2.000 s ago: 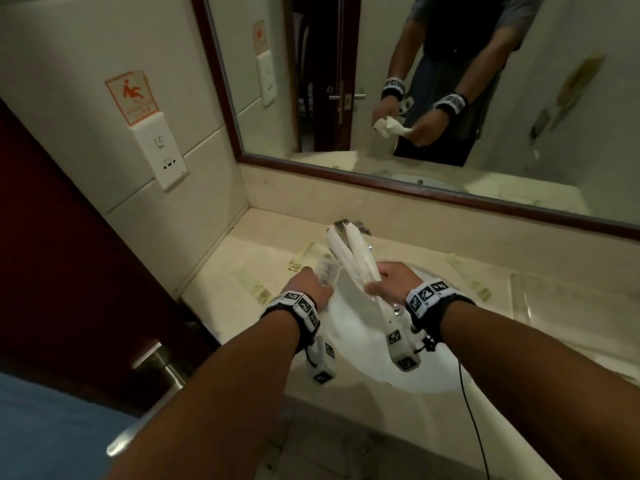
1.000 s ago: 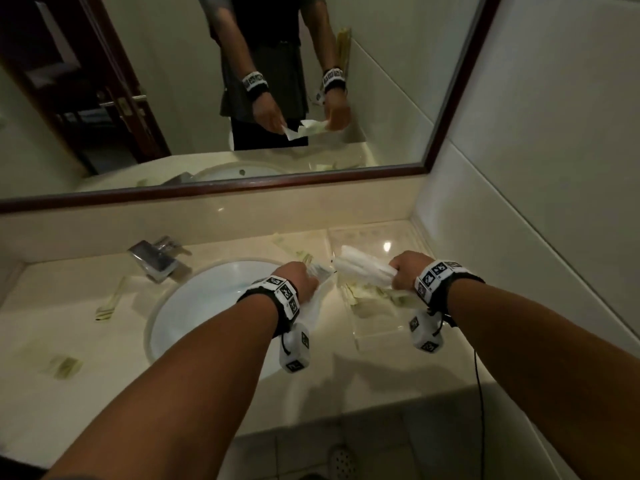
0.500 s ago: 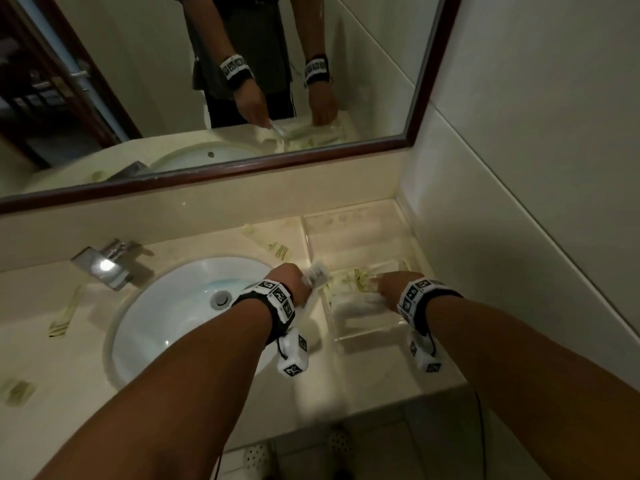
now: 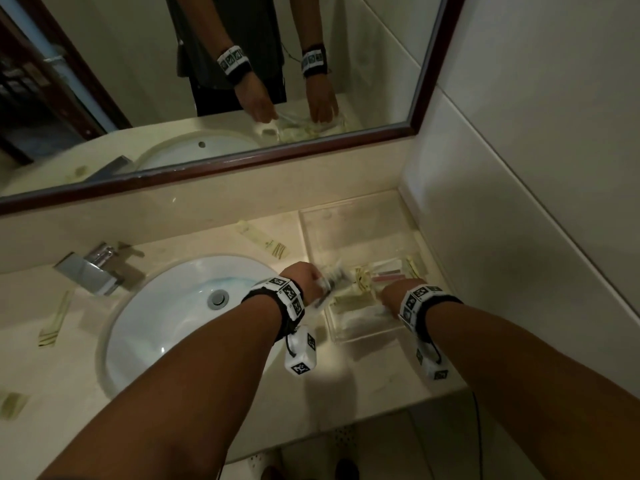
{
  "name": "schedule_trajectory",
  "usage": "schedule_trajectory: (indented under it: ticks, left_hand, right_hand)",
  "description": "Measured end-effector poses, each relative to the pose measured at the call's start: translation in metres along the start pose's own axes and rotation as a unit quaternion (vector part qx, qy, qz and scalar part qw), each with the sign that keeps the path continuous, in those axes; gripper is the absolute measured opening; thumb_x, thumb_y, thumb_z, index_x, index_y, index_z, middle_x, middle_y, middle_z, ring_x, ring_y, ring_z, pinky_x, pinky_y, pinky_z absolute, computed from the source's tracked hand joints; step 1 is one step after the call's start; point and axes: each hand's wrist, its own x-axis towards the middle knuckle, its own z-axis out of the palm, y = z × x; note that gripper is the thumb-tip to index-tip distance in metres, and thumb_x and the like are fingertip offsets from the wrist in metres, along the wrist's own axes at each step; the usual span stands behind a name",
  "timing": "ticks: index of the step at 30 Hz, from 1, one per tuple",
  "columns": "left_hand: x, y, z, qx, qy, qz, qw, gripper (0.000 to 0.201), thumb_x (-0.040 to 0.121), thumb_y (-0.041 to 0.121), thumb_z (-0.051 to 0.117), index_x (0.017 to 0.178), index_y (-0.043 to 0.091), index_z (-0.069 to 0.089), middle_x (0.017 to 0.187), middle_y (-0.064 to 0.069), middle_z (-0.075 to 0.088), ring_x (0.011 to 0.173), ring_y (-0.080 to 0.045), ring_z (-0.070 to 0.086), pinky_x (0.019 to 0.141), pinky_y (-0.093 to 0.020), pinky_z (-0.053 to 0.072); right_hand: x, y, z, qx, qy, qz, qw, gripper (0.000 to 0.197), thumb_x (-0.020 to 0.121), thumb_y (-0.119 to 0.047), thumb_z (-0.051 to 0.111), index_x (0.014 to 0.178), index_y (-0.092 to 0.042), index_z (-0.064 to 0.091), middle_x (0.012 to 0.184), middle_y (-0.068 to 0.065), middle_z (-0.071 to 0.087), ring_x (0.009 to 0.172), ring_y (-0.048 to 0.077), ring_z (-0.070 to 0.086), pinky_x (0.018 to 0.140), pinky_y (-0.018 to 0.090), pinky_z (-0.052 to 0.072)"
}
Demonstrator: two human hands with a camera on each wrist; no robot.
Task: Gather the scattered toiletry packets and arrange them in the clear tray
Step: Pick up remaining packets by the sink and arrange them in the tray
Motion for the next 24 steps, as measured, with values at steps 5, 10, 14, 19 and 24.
schedule_trajectory:
  ticks: [5, 10, 14, 19, 24]
  left_hand:
    - [0.005, 0.006, 0.004, -0.014, 0.008, 0.008, 1.0, 0.028, 0.084, 0.024, 0.07, 0.109, 0.012, 0.071, 0.11, -0.007, 0.07, 0.102, -0.026, 0.065, 0.083, -0.029, 0.049]
    - [0.006, 0.011, 0.008, -0.041, 0.018, 0.017, 0.999, 0.017, 0.084, 0.021, 0.067, 0.097, 0.013, 0.074, 0.099, -0.008, 0.073, 0.093, -0.025, 0.067, 0.08, -0.032, 0.054]
    - [0.006, 0.017, 0.013, -0.042, 0.009, 0.024, 0.999, 0.008, 0.084, 0.019, 0.063, 0.082, 0.017, 0.07, 0.086, -0.003, 0.07, 0.084, -0.023, 0.066, 0.073, -0.029, 0.053]
    - [0.007, 0.026, 0.019, -0.017, -0.002, 0.018, 1.0, 0.034, 0.085, 0.014, 0.056, 0.053, 0.017, 0.046, 0.054, -0.002, 0.044, 0.056, -0.024, 0.045, 0.054, -0.024, 0.036]
    - [0.008, 0.026, 0.021, -0.017, 0.004, 0.024, 1.0, 0.033, 0.088, 0.019, 0.055, 0.055, 0.017, 0.051, 0.057, -0.001, 0.049, 0.063, -0.026, 0.051, 0.055, -0.025, 0.037]
  right_hand:
    - [0.001, 0.005, -0.004, 0.002, -0.042, -0.02, 0.999, 0.036, 0.098, -0.032, 0.055, 0.132, -0.024, 0.062, 0.145, -0.003, 0.053, 0.131, 0.022, 0.05, 0.106, 0.032, 0.04]
    - [-0.002, -0.003, -0.001, -0.006, -0.028, -0.047, 0.998, 0.028, 0.092, -0.03, 0.058, 0.116, -0.026, 0.071, 0.122, -0.001, 0.068, 0.116, 0.024, 0.062, 0.091, 0.032, 0.049]
    - [-0.002, -0.007, 0.009, 0.01, -0.017, -0.048, 0.999, 0.028, 0.093, -0.037, 0.059, 0.114, -0.027, 0.072, 0.119, 0.001, 0.069, 0.109, 0.025, 0.065, 0.081, 0.028, 0.048]
    - [-0.008, 0.006, 0.001, 0.068, -0.013, -0.031, 0.997, 0.039, 0.093, -0.035, 0.063, 0.131, -0.026, 0.065, 0.138, -0.004, 0.059, 0.13, 0.016, 0.05, 0.099, 0.021, 0.036]
    - [-0.01, 0.017, 0.002, 0.051, -0.028, 0.0, 0.998, 0.027, 0.091, -0.023, 0.064, 0.116, -0.027, 0.072, 0.127, -0.001, 0.067, 0.115, 0.02, 0.061, 0.082, 0.021, 0.039]
